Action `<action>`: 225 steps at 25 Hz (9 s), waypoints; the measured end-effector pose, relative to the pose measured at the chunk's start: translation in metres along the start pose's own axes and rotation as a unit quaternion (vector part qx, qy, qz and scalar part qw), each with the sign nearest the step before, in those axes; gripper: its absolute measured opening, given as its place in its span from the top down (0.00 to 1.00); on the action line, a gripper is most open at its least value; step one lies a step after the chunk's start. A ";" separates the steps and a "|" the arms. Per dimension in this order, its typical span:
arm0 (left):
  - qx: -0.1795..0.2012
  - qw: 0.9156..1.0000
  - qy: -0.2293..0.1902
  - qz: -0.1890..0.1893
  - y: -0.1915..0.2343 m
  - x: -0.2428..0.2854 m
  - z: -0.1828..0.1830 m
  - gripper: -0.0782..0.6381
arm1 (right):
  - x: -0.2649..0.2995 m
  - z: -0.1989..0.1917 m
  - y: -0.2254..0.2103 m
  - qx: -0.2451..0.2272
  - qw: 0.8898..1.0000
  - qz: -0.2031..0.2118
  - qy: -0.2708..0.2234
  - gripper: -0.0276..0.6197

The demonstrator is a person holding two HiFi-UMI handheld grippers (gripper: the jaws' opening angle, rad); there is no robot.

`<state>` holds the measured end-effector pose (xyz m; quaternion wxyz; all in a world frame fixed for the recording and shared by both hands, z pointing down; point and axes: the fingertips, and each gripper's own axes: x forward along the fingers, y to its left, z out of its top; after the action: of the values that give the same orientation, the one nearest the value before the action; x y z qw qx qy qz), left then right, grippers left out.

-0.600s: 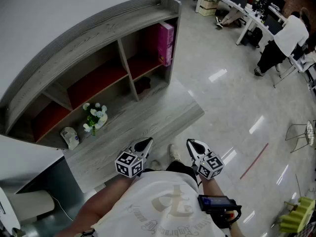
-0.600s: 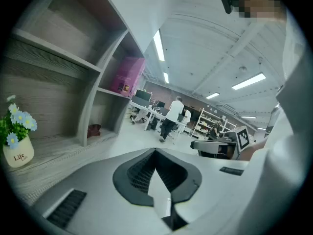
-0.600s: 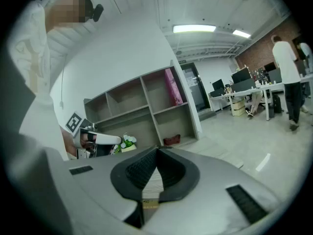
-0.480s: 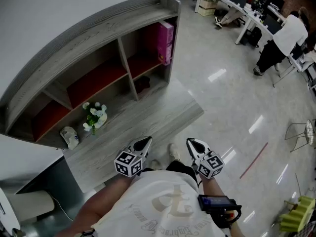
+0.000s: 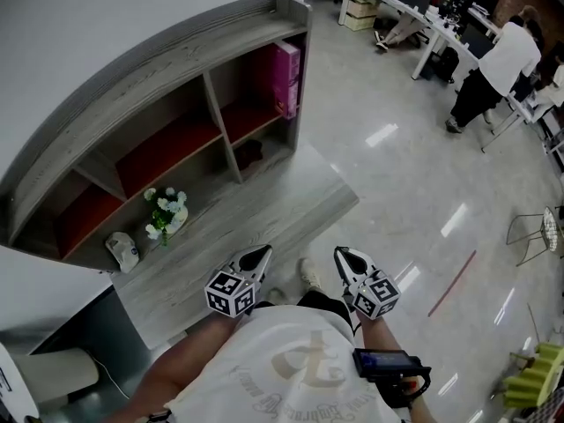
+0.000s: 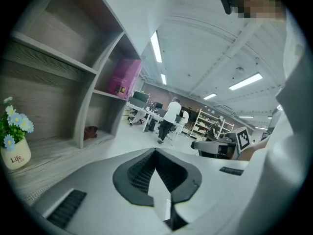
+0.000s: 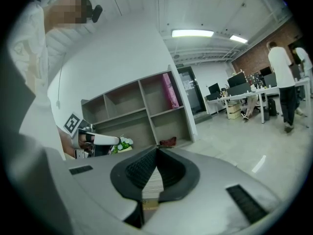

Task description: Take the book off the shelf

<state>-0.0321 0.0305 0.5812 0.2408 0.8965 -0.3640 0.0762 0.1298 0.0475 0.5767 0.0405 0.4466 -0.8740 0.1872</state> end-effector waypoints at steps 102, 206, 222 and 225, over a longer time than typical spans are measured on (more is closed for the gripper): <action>-0.044 0.973 -0.095 0.205 0.141 0.042 0.107 0.89 | 0.304 0.227 -0.091 -0.104 0.988 0.098 -0.055 0.72; -0.057 0.977 -0.086 0.184 0.095 0.005 0.072 0.89 | 0.248 0.208 -0.059 -0.125 0.988 0.087 -0.017 0.73; -0.055 0.982 -0.078 0.163 0.088 0.016 0.068 0.89 | 0.219 0.182 -0.067 -0.100 0.990 0.099 -0.008 0.73; -0.055 0.982 -0.077 0.163 0.089 0.016 0.069 0.89 | 0.217 0.175 -0.066 -0.098 0.989 0.107 -0.005 0.73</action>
<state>-0.0843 -0.0681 0.5598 0.2454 0.8135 -0.5267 0.0250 0.0693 -0.2174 0.4851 0.0593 0.3457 -0.9310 0.1011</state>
